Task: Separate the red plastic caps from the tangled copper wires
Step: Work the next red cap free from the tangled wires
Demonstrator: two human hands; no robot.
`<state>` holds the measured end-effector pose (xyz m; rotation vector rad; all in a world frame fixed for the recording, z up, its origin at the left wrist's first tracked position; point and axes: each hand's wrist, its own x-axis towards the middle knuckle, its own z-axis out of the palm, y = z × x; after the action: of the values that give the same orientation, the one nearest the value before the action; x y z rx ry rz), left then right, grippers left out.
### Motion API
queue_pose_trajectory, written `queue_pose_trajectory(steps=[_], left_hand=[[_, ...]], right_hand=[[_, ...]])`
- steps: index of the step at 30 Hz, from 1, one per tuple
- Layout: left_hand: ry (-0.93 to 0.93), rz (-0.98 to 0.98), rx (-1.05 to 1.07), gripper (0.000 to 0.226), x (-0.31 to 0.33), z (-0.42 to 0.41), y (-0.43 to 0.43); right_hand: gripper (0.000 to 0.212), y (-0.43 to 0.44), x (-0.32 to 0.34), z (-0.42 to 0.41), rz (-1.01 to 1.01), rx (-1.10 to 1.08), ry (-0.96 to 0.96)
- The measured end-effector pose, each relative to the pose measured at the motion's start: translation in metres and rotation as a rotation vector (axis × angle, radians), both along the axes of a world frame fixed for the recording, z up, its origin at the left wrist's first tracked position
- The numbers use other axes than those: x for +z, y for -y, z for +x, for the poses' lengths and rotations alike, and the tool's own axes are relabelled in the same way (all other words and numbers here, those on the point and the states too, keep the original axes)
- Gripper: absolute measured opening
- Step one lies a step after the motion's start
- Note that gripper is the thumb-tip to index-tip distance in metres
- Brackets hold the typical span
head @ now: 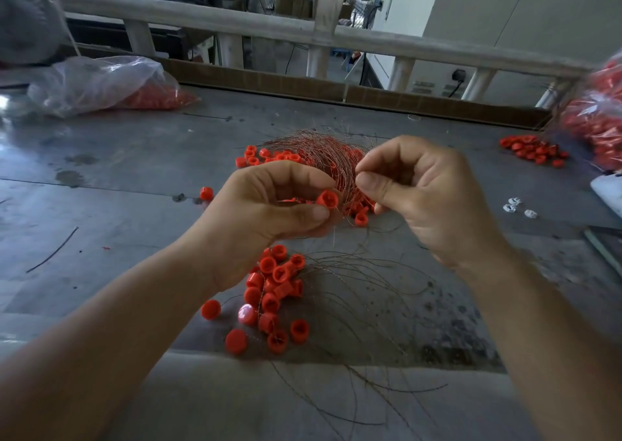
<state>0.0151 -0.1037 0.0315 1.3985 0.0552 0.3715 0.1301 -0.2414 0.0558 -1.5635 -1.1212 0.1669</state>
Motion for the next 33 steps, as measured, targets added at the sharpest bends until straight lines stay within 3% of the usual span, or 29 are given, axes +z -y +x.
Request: queue_pose_trajectory(steps=[17, 28, 33], left_hand=[[0.027, 0.063, 0.121, 0.025, -0.001, 0.0, -0.004], [0.047, 0.026, 0.141, 0.023, 0.001, 0.0, -0.001], [0.056, -0.096, 0.047, 0.022, 0.003, 0.0, -0.003]], right_hand=[[0.017, -0.008, -0.005, -0.016, -0.129, 0.011, 0.074], [0.018, -0.006, -0.004, -0.015, -0.185, -0.012, 0.092], [0.016, -0.005, -0.003, -0.012, -0.166, -0.036, 0.055]])
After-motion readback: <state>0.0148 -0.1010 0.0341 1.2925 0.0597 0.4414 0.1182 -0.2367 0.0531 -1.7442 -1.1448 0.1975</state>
